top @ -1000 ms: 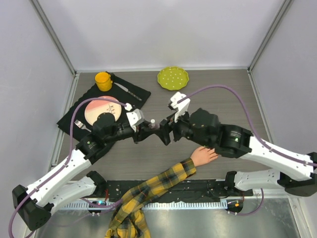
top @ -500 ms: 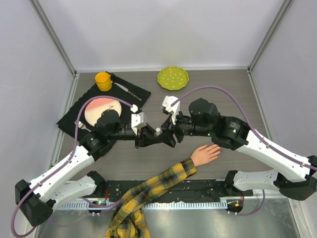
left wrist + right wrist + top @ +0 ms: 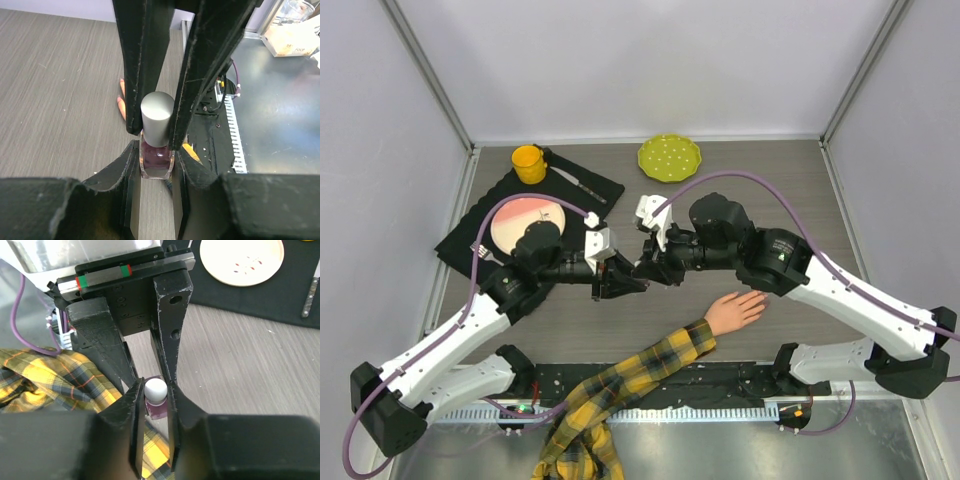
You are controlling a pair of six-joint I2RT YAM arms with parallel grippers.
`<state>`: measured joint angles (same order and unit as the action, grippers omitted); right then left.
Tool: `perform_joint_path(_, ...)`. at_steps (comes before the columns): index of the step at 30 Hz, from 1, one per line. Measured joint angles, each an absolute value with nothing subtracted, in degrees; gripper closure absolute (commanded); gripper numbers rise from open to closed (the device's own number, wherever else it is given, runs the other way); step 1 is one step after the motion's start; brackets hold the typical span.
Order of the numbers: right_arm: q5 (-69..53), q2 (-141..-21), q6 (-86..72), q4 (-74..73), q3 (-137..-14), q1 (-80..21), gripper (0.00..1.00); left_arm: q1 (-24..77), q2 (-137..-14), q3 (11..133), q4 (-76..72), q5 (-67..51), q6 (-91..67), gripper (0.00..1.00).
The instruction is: Paint the nails
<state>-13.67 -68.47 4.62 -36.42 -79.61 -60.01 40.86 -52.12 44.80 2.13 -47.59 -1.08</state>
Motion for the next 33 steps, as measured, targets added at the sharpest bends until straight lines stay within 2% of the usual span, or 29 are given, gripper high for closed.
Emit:
perform_joint_path(1, -13.58, -68.55, 4.86, -36.49, -79.68, -59.96, 0.91, 40.86, -52.14, 44.8, 2.26, -47.62, -1.08, 1.0)
perform_joint_path(2, -13.58, -68.64, 4.99, -36.58, -79.79, -59.92, 0.99, 40.86, -52.14, 44.8, 2.37, -47.59, -1.06, 1.0)
perform_joint_path(7, -13.08, -68.95, 5.39, -36.99, -80.05, -59.88, 0.99, 40.88, -52.1, 44.8, 2.42, -45.82, -0.95, 1.0)
perform_joint_path(12, -7.7, -70.87, 3.38, -33.63, -79.35, -59.55, 0.99, 41.3, -51.33, 44.8, 4.1, -34.89, 0.75, 1.0)
perform_joint_path(14, 0.75, -71.99, -0.12, -29.89, -77.73, -62.0, 0.99, 41.23, -51.03, 44.73, 5.52, -29.65, 1.15, 1.0)
perform_joint_path(17, 23.31, -75.44, -6.7, -25.8, -76.6, -70.61, 0.99, 41.3, -50.0, 43.31, 6.52, -23.24, 2.0, 1.0)
perform_joint_path(19, 33.5, -78.08, -10.2, -24.21, -76.75, -74.15, 0.99, 41.32, -48.56, 42.13, 7.33, -20.88, 0.93, 1.0)
perform_joint_path(23, 42.48, -80.49, -15.44, -22.44, -77.36, -76.23, 0.99, 41.19, -47.46, 41.25, 6.68, -18.13, -0.69, 1.0)
perform_joint_path(24, 42.83, -80.49, -16.12, -22.33, -77.43, -76.14, 0.93, 41.23, -47.46, 41.21, 6.13, -17.98, -0.73, 1.0)
perform_joint_path(25, 42.76, -80.49, -16.8, -22.28, -77.58, -75.83, 0.77, 41.23, -47.42, 41.21, 5.82, -17.8, -0.73, 1.0)
perform_joint_path(26, 42.35, -80.4, -17.39, -22.17, -77.62, -75.4, 0.72, 41.21, -47.4, 41.21, 5.63, -17.54, -0.69, 1.0)
perform_joint_path(33, 33.36, -76.88, -19.75, -22.92, -76.51, -70.94, 0.49, 41.12, -47.44, 41.21, 3.03, -18.61, 0.95, 1.0)
